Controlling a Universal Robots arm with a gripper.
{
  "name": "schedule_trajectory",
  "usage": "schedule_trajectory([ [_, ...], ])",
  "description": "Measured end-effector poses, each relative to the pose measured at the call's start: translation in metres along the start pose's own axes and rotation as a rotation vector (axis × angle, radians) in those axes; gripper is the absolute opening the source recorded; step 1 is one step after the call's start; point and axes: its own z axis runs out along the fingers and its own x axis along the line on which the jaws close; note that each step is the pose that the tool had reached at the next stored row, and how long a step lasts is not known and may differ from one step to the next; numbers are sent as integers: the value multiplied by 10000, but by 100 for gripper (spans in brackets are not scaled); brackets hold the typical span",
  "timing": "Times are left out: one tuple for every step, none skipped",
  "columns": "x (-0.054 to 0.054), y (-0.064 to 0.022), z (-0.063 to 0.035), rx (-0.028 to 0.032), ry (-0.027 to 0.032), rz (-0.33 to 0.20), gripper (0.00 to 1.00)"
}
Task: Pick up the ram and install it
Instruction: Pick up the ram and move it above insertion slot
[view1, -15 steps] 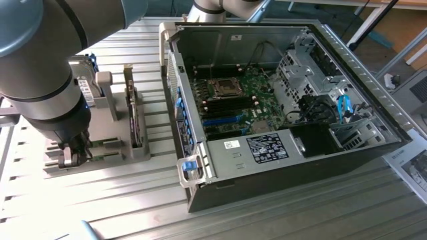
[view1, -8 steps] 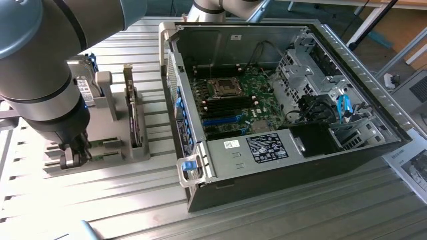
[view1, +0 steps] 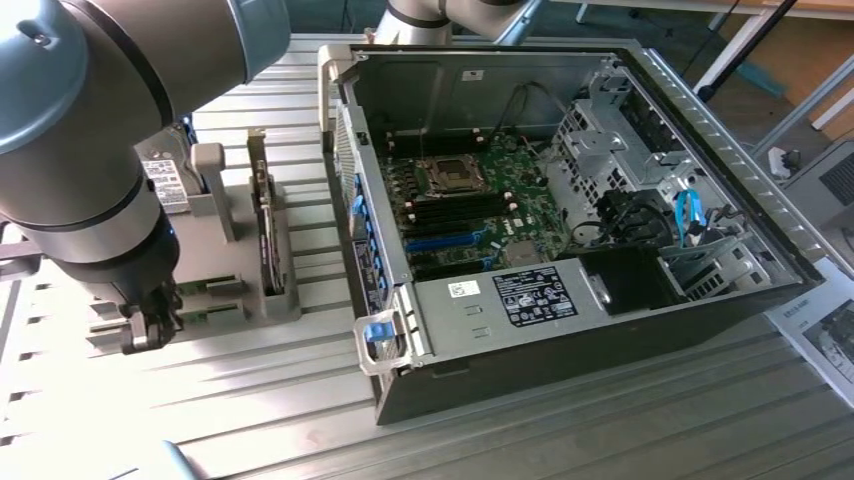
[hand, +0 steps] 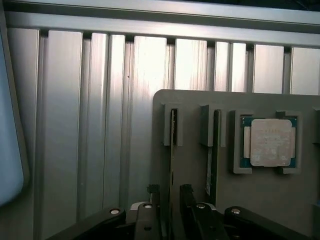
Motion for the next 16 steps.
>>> schedule_trajectory([
  [1,0,25,0,-7,-1,30],
  [2,0,28,-1,-7,-1,30],
  [2,0,28,-2,-6,-1,30],
  [2,-1,28,-1,-6,-1,30],
  [2,-1,29,-1,-7,-1,30],
  [2,-1,29,0,-7,-1,30],
  [2,-1,29,0,-8,-1,30],
  [2,-1,29,0,-8,-1,30],
  [2,-1,29,0,-7,-1,29],
  [2,-1,29,0,-7,-1,22],
  [2,-1,29,0,-8,-1,22],
  [2,-1,29,0,-8,-1,15],
  [2,-1,29,0,-7,-1,12],
  [2,-1,29,0,-7,-1,12],
  [2,-1,29,0,-7,-1,12],
  [2,-1,29,0,-7,-1,12],
])
